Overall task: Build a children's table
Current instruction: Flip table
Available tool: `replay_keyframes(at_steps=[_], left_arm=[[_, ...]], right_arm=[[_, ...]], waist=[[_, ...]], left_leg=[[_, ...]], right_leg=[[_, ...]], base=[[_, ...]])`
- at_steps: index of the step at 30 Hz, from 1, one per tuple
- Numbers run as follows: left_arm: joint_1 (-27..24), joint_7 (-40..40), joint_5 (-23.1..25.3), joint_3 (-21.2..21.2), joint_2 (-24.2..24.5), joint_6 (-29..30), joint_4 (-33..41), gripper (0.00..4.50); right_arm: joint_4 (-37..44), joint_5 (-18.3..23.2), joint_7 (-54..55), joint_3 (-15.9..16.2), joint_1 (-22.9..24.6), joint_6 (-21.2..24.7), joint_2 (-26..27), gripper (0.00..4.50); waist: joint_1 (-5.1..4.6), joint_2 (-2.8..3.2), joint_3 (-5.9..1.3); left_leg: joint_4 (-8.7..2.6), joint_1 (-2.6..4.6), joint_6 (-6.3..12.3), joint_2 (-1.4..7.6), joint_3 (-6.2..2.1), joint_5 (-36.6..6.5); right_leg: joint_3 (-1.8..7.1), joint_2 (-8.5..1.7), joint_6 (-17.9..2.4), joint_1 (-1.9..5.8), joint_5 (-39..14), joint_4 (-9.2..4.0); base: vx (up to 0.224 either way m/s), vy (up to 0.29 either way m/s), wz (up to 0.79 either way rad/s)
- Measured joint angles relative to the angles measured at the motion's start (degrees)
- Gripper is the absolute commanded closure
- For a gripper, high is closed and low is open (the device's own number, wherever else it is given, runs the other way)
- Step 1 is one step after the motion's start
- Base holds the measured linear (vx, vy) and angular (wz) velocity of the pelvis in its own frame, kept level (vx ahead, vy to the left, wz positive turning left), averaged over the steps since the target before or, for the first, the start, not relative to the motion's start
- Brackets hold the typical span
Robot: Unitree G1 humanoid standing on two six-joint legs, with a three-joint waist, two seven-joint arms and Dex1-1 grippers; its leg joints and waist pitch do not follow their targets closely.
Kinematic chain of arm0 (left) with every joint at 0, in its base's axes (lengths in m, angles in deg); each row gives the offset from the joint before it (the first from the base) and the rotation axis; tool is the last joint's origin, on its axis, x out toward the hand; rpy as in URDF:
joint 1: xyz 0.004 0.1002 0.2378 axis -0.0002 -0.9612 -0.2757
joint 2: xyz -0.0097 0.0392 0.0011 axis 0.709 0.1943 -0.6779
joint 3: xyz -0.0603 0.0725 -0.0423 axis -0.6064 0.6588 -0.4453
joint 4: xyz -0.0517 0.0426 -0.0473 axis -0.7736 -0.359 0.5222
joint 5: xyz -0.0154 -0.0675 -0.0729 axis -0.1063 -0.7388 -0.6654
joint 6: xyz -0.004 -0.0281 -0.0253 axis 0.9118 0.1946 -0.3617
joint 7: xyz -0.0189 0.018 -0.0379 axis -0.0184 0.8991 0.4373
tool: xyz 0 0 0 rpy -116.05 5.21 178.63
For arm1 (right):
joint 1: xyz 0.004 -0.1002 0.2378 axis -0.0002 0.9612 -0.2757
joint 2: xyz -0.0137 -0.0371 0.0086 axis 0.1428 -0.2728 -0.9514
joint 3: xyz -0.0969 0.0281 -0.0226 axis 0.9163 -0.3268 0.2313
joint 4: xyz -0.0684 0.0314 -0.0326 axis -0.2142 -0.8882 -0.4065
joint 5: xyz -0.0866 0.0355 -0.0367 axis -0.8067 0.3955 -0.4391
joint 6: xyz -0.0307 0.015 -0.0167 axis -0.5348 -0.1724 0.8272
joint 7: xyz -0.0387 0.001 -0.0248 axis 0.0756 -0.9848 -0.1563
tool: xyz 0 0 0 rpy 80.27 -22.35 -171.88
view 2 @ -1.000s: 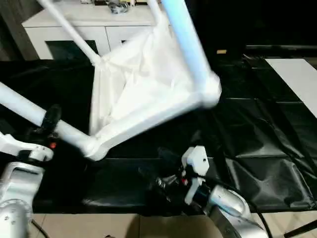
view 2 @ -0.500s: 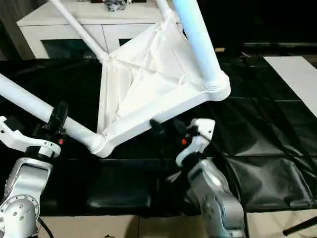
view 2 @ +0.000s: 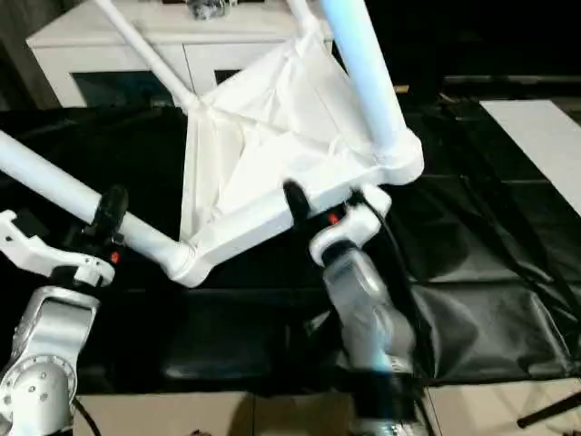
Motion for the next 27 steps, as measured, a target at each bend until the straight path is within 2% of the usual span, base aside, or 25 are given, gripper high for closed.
replay_keyframes(at_steps=[5, 13, 15, 21, 23, 25, 27], left_arm=[[-0.03, 0.04, 0.34, 0.58, -0.36, -0.07, 0.02, 2.35], [-0.05, 0.00, 1.20, 1.60, -0.42, -0.02, 0.01, 2.35], [-0.09, 0.00, 1.55, 1.94, -0.43, -0.01, 0.02, 2.35], [-0.14, -0.09, 2.30, 2.24, -0.44, -0.02, 0.02, 2.35], [-0.13, -0.28, 2.31, 2.29, -0.46, -0.05, 0.02, 2.35], [-0.11, -0.46, 2.31, 2.25, -0.48, -0.07, 0.02, 1.65], [0.06, -0.44, 0.14, 2.18, -0.58, -0.64, 0.12, 1.65]], right_arm=[[-6.76, 0.13, 2.04, -0.99, -2.86, -0.75, 0.44, 0.00], [-10.61, 1.59, 1.93, -2.95, -5.00, -2.18, 0.26, 0.76], [-11.04, 1.82, 1.90, -3.07, -5.15, -2.53, 0.24, 0.81], [-11.58, 2.50, 2.02, -3.17, -5.23, -2.65, 0.21, 1.55], [-11.58, 2.46, 1.86, -3.09, -5.27, -2.67, 0.19, 1.61], [-11.58, 2.32, 1.74, -2.85, -5.35, -2.74, 0.17, 1.88], [-12.03, 1.98, 1.79, -2.82, -5.36, -2.73, 0.15, 1.99]], waist=[[0.06, -0.03, 0.01], [-0.11, -0.17, 0.10], [-0.11, -0.24, 0.15], [-0.14, -0.23, 0.14], [-0.14, -0.23, 0.14], [-0.15, -0.24, 0.14], [-0.12, -0.39, 0.11]], left_leg=[[0.02, -0.04, 0.06, 0.00, 0.02, 0.06], [0.03, -0.03, 0.16, 0.01, 0.04, 0.25], [0.03, -0.03, 0.16, 0.01, 0.04, 0.28], [0.03, -0.03, 0.16, 0.02, 0.05, 0.31], [0.03, -0.04, 0.18, 0.02, 0.06, 0.31], [0.03, -0.03, 0.19, 0.02, 0.07, 0.32], [0.03, -0.03, 0.18, 0.03, 0.06, 0.32]], right_leg=[[0.00, -0.01, 0.00, -0.01, 0.00, -0.01], [0.02, -0.01, -0.02, -0.04, 0.28, 0.00], [0.01, -0.01, -0.02, -0.04, 0.36, -0.01], [0.03, 0.00, -0.02, -0.08, 0.41, 0.01], [0.03, 0.00, -0.02, -0.08, 0.41, 0.00], [0.04, 0.00, -0.03, -0.08, 0.42, 0.01], [0.02, 0.00, -0.03, -0.08, 0.42, 0.02]], base=[[0.000, 0.000, 0.00], [0.000, 0.000, 0.00], [0.000, 0.000, 0.00], [0.000, 0.000, 0.00], [0.000, 0.000, 0.00], [0.000, 0.000, 0.00], [0.000, 0.000, 0.00]])
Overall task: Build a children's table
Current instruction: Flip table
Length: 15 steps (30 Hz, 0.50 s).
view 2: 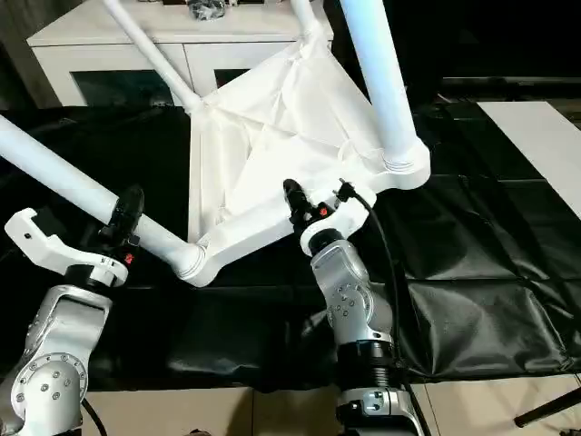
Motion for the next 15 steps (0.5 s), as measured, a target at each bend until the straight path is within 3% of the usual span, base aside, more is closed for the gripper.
replay_keyframes(at_steps=[10, 15], left_arm=[[0.80, -0.15, -4.35, -4.12, -0.41, -3.21, 0.61, 0.78], [0.97, -1.11, -1.41, -6.64, 1.21, -6.76, -1.12, 0.38]], right_arm=[[0.64, 0.06, -0.42, 1.53, 0.01, -0.01, -0.09, 2.23], [4.81, -2.22, 0.77, 4.40, 0.01, 0.13, -0.80, 2.32]], waist=[[-0.01, -0.20, 0.02], [-0.01, -0.28, 0.02]], left_leg=[[0.00, 0.02, -0.01, 0.01, 0.06, 0.01], [0.00, 0.02, -0.02, 0.01, 0.05, 0.02]], right_leg=[[0.05, 0.00, -0.02, -0.03, 0.03, 0.02], [0.04, 0.01, 0.01, -0.03, 0.02, 0.00]], base=[[0.000, 0.000, 0.00], [0.000, 0.000, 0.00]])
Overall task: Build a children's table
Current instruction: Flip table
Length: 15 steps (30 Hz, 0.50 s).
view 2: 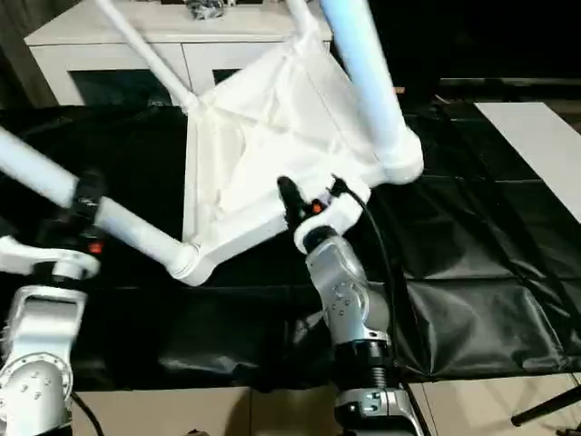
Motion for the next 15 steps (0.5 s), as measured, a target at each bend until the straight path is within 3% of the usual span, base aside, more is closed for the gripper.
replay_keyframes(at_steps=[4, 11, 13, 15], left_arm=[[0.23, -0.69, 3.99, -1.24, 4.37, -3.39, -2.89, 0.28], [0.57, -0.66, 4.03, -6.14, 10.83, -8.06, -6.57, 0.28], [0.99, -0.66, 3.89, -8.47, 12.64, -9.86, -7.31, 0.28], [1.79, -0.67, 3.42, -14.69, 16.32, -12.76, -8.28, 0.28]], right_arm=[[2.62, -1.65, 1.34, 2.89, -0.05, 0.13, -0.09, 2.35], [5.78, -3.30, 2.54, 6.67, -0.80, 1.53, -0.33, 2.35], [6.94, -3.96, 2.63, 6.67, -0.82, 2.00, -0.57, 2.35], [9.49, -4.13, 2.51, 6.58, -0.77, 2.07, -3.52, 2.35]], waist=[[-0.02, -0.09, -0.08], [-0.24, -0.59, -0.37], [0.09, -0.68, -0.43], [0.46, -0.68, -0.49]], left_leg=[[-0.01, 0.04, -0.04, -0.01, -0.02, 0.02], [-0.04, 0.11, -0.08, -0.02, -0.02, 0.04], [-0.04, 0.11, -0.09, -0.02, -0.02, 0.05], [-0.03, 0.28, -0.09, -0.07, -0.02, 0.05]], right_leg=[[0.03, 0.02, 0.04, 0.05, -0.01, -0.04], [0.07, 0.03, 0.06, 0.06, -0.03, -0.04], [0.06, 0.03, 0.06, 0.08, -0.03, -0.03], [0.06, -0.04, 0.11, 0.33, -0.03, -0.07]], base=[[0.000, 0.000, 0.00], [0.000, 0.000, 0.00], [0.000, 0.000, 0.00], [0.000, 0.000, 0.00]])
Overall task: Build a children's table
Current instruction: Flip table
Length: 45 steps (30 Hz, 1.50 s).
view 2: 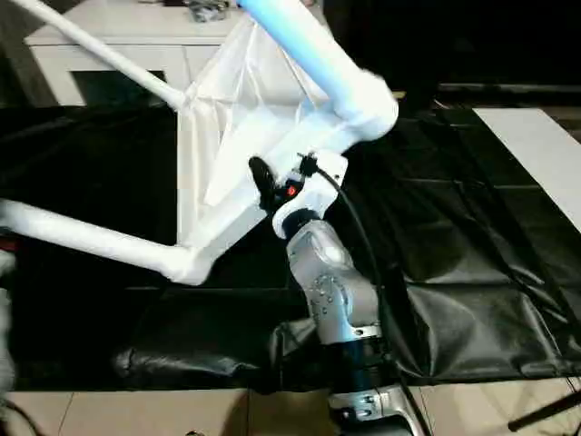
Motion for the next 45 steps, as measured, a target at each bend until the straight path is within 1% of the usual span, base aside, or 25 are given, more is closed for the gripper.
replay_keyframes(at_steps=[1, 3, 5, 6, 9, 10, 12, 14, 16, 17, 20, 22, 23, 24, 25, 27, 28, 31, 33, 34, 36, 38, 41, 44, 45], left_arm=[[0.05, -0.02, -0.03, -2.64, 1.21, -1.15, -0.84, 0.28], [-0.32, -0.68, -0.96, -6.61, 2.30, -2.58, -3.43, 0.28], [-0.66, -1.79, -2.54, -9.19, 2.17, -2.43, -6.32, 0.28], [-0.82, -1.77, -3.86, -9.85, 2.10, -2.17, -7.48, 0.28], [0.34, -0.55, -5.25, -8.27, 1.14, -1.70, -7.97, 0.28], [1.06, 0.00, -5.61, -7.48, 0.84, -1.61, -7.96, 0.28], [2.22, 1.10, -5.61, -5.98, 0.70, -1.46, -7.94, 0.28], [2.88, 2.38, -5.56, -5.11, 0.79, -1.12, -7.95, 0.28], [3.46, 3.75, -5.07, -3.70, 1.92, -0.69, -7.95, 0.28], [3.42, 4.59, -4.52, -2.86, 2.71, -0.29, -7.95, 0.28], [2.65, 7.48, -1.75, 0.94, 5.33, 1.50, -7.72, 0.28], [1.39, 9.75, 1.63, 5.47, 8.04, 3.73, -6.39, 0.28], [1.45, 9.76, 2.48, 6.51, 8.33, 4.26, -5.96, 0.28], [1.63, 9.74, 3.64, 8.10, 8.77, 5.20, -5.09, 0.28], [1.67, 9.76, 4.58, 8.89, 9.25, 5.54, -4.64, 0.28], [1.69, 10.59, 5.86, 10.76, 11.04, 6.59, -3.07, 0.28], [1.69, 11.86, 5.59, 11.86, 12.12, 8.10, -1.04, 0.28], [1.35, 15.87, 4.40, 14.65, 14.55, 11.21, 3.15, 0.28], [0.11, 18.71, 4.37, 17.40, 16.41, 13.20, 5.53, 0.28], [-1.37, 20.64, 4.39, 20.26, 17.58, 15.48, 8.02, 0.28], [-2.88, 22.41, 4.58, 25.93, 18.08, 19.25, 11.09, 0.28], [-3.19, 22.74, 5.44, 29.40, 18.61, 21.78, 11.72, 0.28], [-3.11, 22.22, 7.52, 32.50, 18.91, 24.79, 12.12, 0.28], [-2.00, 22.58, 9.46, 35.09, 18.89, 25.24, 12.66, 0.28], [-1.40, 22.89, 10.28, 35.77, 19.03, 25.14, 12.71, 0.14]], right_arm=[[1.17, -0.31, -0.07, -0.32, 0.08, -0.20, -1.59, 2.35], [2.78, -1.30, -0.38, -2.40, 0.56, -1.31, -4.85, 2.43], [3.03, -2.36, -0.18, -4.77, 1.37, -2.00, -6.33, 2.50], [3.01, -2.36, -0.07, -6.19, 1.84, -2.10, -6.74, 2.58], [2.99, -2.31, 0.92, -7.31, 2.66, -2.14, -6.25, 2.59], [3.00, -2.30, 1.37, -7.30, 2.66, -2.13, -6.25, 2.59], [3.22, -2.18, 1.93, -7.30, 2.68, -2.08, -6.28, 2.60], [4.10, -2.16, 2.20, -7.34, 3.09, -2.02, -6.39, 2.60], [4.65, -2.33, 2.20, -7.35, 3.31, -1.97, -6.80, 2.60], [4.88, -2.38, 2.16, -7.32, 3.39, -1.96, -7.35, 2.60], [6.19, -4.53, 1.02, -6.48, 3.41, -1.92, -9.78, 2.60], [8.02, -7.21, 0.65, -5.06, 3.45, -1.46, -12.39, 2.60], [8.50, -8.21, 0.68, -4.39, 3.44, -1.37, -13.33, 2.60], [9.43, -10.66, 0.48, -3.22, 3.39, -1.37, -14.93, 2.60], [9.91, -12.15, 0.42, -2.22, 3.36, -1.38, -15.46, 2.60], [10.34, -14.10, 0.50, -1.25, 3.22, -1.24, -15.96, 2.60], [10.32, -15.05, 0.67, -0.90, 2.95, -0.90, -16.46, 2.62], [10.24, -16.33, 1.24, -0.39, 2.69, -0.64, -16.68, 2.64], [10.16, -16.77, 1.38, -0.27, 2.67, -0.64, -16.66, 2.64], [10.15, -17.11, 1.80, -0.08, 2.67, -0.69, -16.59, 2.64], [10.02, -18.15, 2.57, 0.22, 2.62, -0.88, -15.90, 2.64], [9.42, -18.90, 2.87, 0.53, 2.36, -1.19, -15.20, 2.64], [7.37, -20.34, 2.39, 1.89, 1.35, -2.21, -14.96, 2.64], [4.94, -21.21, 2.13, 2.50, 0.45, -3.41, -14.74, 2.64], [4.22, -21.26, 1.81, 2.52, 0.13, -3.75, -14.68, 2.29]], waist=[[0.06, 0.00, -0.03], [0.42, -0.11, -0.11], [0.69, -0.30, -0.04], [0.90, -0.36, 0.12], [0.83, -0.56, 0.24], [0.72, -0.47, 0.29], [0.09, -0.44, 0.30], [-0.51, -0.12, 0.50], [-0.92, -0.11, 0.50], [-1.02, -0.08, 0.50], [-1.22, 0.00, 0.49], [-1.27, -0.12, 0.46], [-1.26, -0.14, 0.46], [-1.38, -0.27, 0.44], [-1.59, -0.43, 0.42], [-1.76, -0.86, 0.43], [-1.72, -1.10, 0.43], [-1.62, -1.35, 0.36], [-1.64, -1.41, 0.32], [-1.68, -1.42, 0.31], [-1.69, -1.43, 0.31], [-1.78, -1.46, 0.31], [-2.19, -1.53, 0.27], [-2.37, -1.96, 0.04], [-2.37, -2.04, 0.00]], left_leg=[[0.00, 0.09, 0.00, -0.04, 0.00, 0.00], [0.00, 0.32, 0.01, -0.04, 0.00, -0.01], [-0.01, 0.63, 0.00, -0.02, 0.03, -0.02], [-0.01, 0.64, 0.00, -0.03, 0.03, -0.02], [0.00, 0.61, -0.02, -0.02, 0.00, -0.01], [0.00, 0.61, -0.02, -0.03, 0.00, -0.01], [0.00, 0.62, -0.02, -0.03, 0.00, -0.01], [-0.02, 0.59, -0.02, -0.04, -0.01, -0.01], [-0.02, 0.50, -0.11, -0.03, -0.06, 0.04], [-0.05, 0.49, -0.17, -0.01, -0.15, 0.08], [-0.22, 0.48, -0.21, 0.01, -0.15, 0.10], [-0.21, 0.46, -0.24, 0.02, -0.14, 0.13], [-0.20, 0.45, -0.24, 0.02, -0.13, 0.13], [-0.18, 0.46, -0.25, 0.02, -0.10, 0.13], [-0.18, 0.46, -0.24, 0.02, -0.10, 0.13], [-0.19, 0.45, -0.24, 0.08, -0.12, 0.13], [-0.18, 0.44, -0.24, 0.08, -0.12, 0.13], [-0.16, 0.43, -0.24, 0.04, -0.06, 0.12], [-0.16, 0.43, -0.24, 0.04, -0.05, 0.12], [-0.17, 0.44, -0.24, 0.05, -0.04, 0.12], [-0.17, 0.45, -0.24, 0.06, -0.04, 0.12], [-0.19, 0.50, -0.24, 0.09, -0.06, 0.13], [-0.19, 0.65, -0.24, 0.08, -0.06, 0.13], [-0.19, 0.75, -0.25, 0.08, -0.07, 0.12], [-0.19, 0.77, -0.24, 0.08, -0.07, 0.12]], right_leg=[[0.01, -0.05, 0.08, 0.14, -0.01, -0.04], [0.04, -0.06, 0.57, 0.55, -0.30, -0.14], [0.09, -0.04, 0.68, 0.72, -0.45, -0.16], [0.11, -0.04, 0.67, 0.76, -0.45, -0.14], [0.12, -0.03, 0.58, 0.79, -0.33, -0.09], [0.12, -0.03, 0.56, 0.79, -0.30, -0.09], [0.12, -0.03, 0.53, 0.78, -0.25, -0.09], [0.14, -0.03, 0.51, 0.79, -0.21, -0.05], [0.07, -0.01, 0.33, 0.72, 0.15, 0.09], [0.04, 0.05, 0.33, 0.69, 0.15, 0.10], [0.05, 0.10, 0.30, 0.61, 0.08, 0.05], [0.06, 0.12, 0.32, 0.61, -0.05, 0.05], [0.06, 0.12, 0.34, 0.62, -0.08, 0.04], [0.09, 0.11, 0.35, 0.62, -0.12, 0.01], [0.08, 0.12, 0.33, 0.62, -0.16, 0.02], [0.04, 0.16, 0.28, 0.62, -0.21, 0.03], [0.04, 0.15, 0.25, 0.62, -0.22, 0.03], [0.07, 0.09, 0.17, 0.65, -0.21, 0.01], [0.08, 0.09, 0.17, 0.64, -0.21, 0.02], [0.09, 0.09, 0.18, 0.64, -0.22, 0.02], [0.08, 0.10, 0.25, 0.62, -0.27, 0.07], [0.07, 0.14, 0.34, 0.61, -0.33, 0.15], [0.10, 0.15, 0.30, 0.64, -0.31, 0.24], [0.10, 0.15, 0.25, 0.67, -0.27, 0.27], [0.10, 0.15, 0.25, 0.69, -0.27, 0.27]], base=[[0.000, 0.000, 0.00], [0.000, 0.000, 0.00], [0.000, 0.000, 0.00], [0.000, 0.000, 0.00], [0.000, 0.000, 0.00], [0.000, 0.000, 0.00], [0.000, 0.000, 0.00], [0.000, 0.000, 0.00], [0.000, 0.000, 0.00], [0.000, 0.000, 0.00], [0.000, 0.000, 0.00], [0.000, 0.000, 0.00], [0.000, 0.000, 0.00], [0.000, 0.000, 0.00], [0.000, 0.000, 0.00], [0.000, 0.000, 0.00], [0.000, 0.000, 0.00], [0.000, 0.000, 0.00], [0.000, 0.000, 0.00], [0.000, 0.000, 0.00], [0.000, 0.000, 0.00], [0.000, 0.000, 0.00], [0.000, 0.000, 0.00], [0.000, 0.000, 0.00], [0.000, 0.000, 0.00]])
